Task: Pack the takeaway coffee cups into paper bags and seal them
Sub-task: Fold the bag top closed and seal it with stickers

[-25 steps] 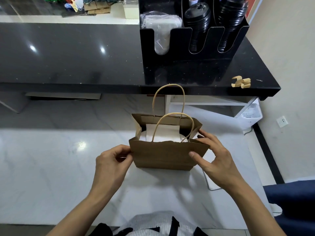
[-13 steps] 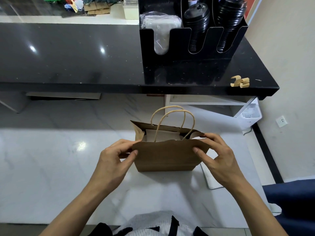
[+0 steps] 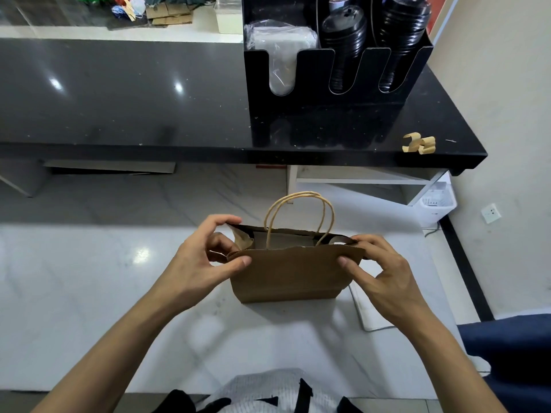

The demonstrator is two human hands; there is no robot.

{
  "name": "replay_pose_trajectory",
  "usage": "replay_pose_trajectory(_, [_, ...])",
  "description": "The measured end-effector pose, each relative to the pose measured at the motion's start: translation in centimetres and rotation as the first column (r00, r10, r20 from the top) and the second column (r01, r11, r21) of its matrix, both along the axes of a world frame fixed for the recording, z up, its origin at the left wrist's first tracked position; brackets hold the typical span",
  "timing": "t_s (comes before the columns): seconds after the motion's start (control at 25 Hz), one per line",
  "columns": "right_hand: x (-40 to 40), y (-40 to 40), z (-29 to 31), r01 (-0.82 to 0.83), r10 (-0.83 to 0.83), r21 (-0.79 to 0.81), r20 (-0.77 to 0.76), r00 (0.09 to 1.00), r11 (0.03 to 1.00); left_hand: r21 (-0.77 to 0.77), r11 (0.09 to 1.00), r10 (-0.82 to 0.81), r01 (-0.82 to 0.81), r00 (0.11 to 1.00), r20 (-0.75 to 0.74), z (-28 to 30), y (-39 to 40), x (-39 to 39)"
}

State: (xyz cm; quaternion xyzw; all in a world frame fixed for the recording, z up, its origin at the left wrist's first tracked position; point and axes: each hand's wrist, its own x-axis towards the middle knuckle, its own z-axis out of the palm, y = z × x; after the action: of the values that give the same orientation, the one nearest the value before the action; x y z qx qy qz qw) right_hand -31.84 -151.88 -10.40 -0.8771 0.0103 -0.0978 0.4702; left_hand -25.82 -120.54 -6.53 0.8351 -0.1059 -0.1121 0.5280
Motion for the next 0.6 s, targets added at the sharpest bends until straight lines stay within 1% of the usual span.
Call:
replay_pose_trajectory(0.12, [0.0, 0.0, -0.3, 0.017, -0.017, -0.005, 0.031, 0.999, 1.0, 0.04, 0.997, 0.062, -0.064, 0.996, 0.064, -0.5, 0.3, 0.2])
replay_pose_trajectory(0.2, [-0.1, 0.0, -0.2, 0.067, -0.067, 0.069, -0.002, 0.998, 0.995, 0.073, 0.994, 0.078, -0.085, 0.993, 0.09, -0.7, 0.6, 0.3])
replay_pose_trajectory(0.28, [0.0, -0.1, -0.1, 0.06, -0.059, 0.107, -0.016, 0.998, 0.992, 0.051, 0.997, 0.047, -0.053, 0.994, 0.096, -1.0, 0.7, 0.6])
replay_pose_trajectory(0.4, [0.3, -0.2, 0.1, -0.027, 0.027, 0.0, 0.024, 0.999, 1.0, 0.04, 0.999, -0.015, 0.011, 0.994, 0.105, -1.0, 0.1, 0.7])
replay_pose_trajectory(0.6, [0.9, -0.1, 0.3, 0.007, -0.008, 0.049, 0.021, 1.0, 0.999, 0.019, 1.0, -0.026, 0.024, 0.992, 0.125, -1.2, -0.4, 0.8])
